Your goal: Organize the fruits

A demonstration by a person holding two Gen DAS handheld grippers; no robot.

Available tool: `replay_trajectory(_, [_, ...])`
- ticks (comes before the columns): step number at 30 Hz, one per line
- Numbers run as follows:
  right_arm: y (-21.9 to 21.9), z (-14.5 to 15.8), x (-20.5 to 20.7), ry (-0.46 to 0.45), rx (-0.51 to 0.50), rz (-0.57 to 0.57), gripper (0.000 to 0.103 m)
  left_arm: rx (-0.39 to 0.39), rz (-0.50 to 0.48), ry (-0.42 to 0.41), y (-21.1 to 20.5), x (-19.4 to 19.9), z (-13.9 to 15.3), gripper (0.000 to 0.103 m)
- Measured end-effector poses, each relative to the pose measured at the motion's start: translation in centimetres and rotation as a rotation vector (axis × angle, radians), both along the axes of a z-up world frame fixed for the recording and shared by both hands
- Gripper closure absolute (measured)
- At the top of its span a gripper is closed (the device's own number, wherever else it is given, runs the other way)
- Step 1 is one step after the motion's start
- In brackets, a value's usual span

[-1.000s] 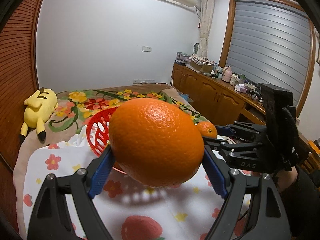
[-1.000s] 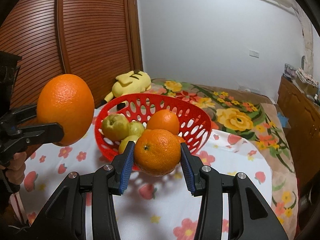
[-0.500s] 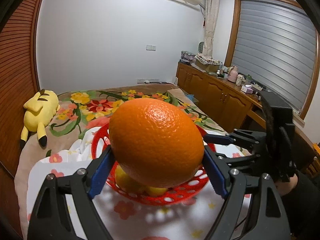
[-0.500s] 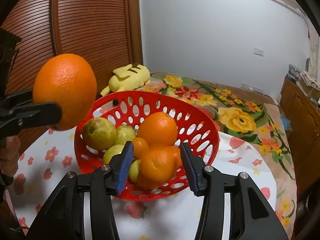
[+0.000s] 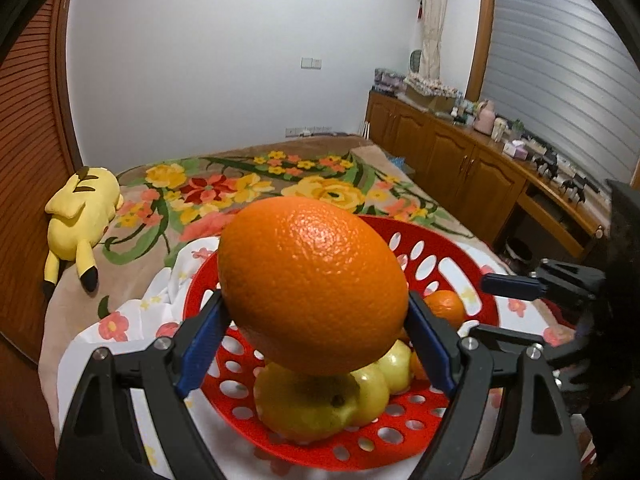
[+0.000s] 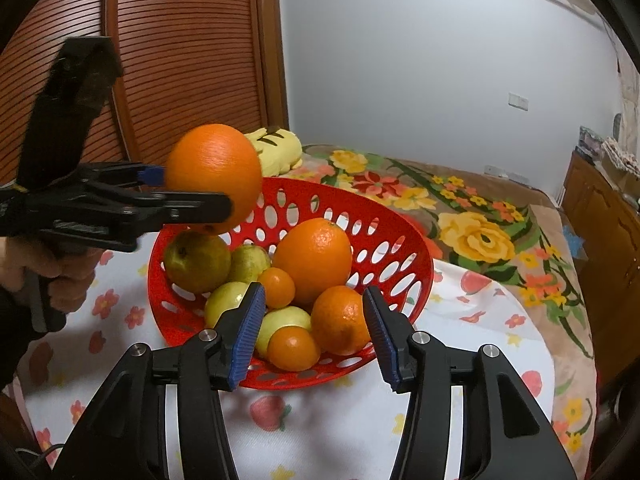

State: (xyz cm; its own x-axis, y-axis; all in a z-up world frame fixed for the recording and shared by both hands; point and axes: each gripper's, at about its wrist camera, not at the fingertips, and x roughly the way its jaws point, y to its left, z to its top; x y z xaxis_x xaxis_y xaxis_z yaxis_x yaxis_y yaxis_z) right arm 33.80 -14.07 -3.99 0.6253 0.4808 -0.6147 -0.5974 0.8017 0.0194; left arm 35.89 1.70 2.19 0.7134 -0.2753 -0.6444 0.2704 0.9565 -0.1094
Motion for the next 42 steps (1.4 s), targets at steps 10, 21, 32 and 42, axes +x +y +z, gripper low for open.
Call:
replay_trajectory(10, [-0.5, -0.1, -0.3, -0.003, 0.011, 0.011, 0.051, 0.05, -0.017, 0.028, -1.9, 1.3, -0.2, 0.018])
replay_trajectory(21, [-1.1, 0.1, -0.9, -0.006, 0.027, -0.011, 0.051, 0.024, -0.004, -0.032, -1.4, -0.7, 1.8, 0.018])
replay_trajectory(32, [-1.8, -0.3, -3.9, -0.011, 0.045, -0.072, 0.051, 0.005, 0.044, -0.052, 0.5, -5.2, 1.4, 0.018])
replay_trajectory(42, [-2.7, -0.9, -7.2, -0.013, 0.072, -0.136, 0.048, 0.015, 0.079, -0.072, 1.3, -10.8, 0.6, 0.018])
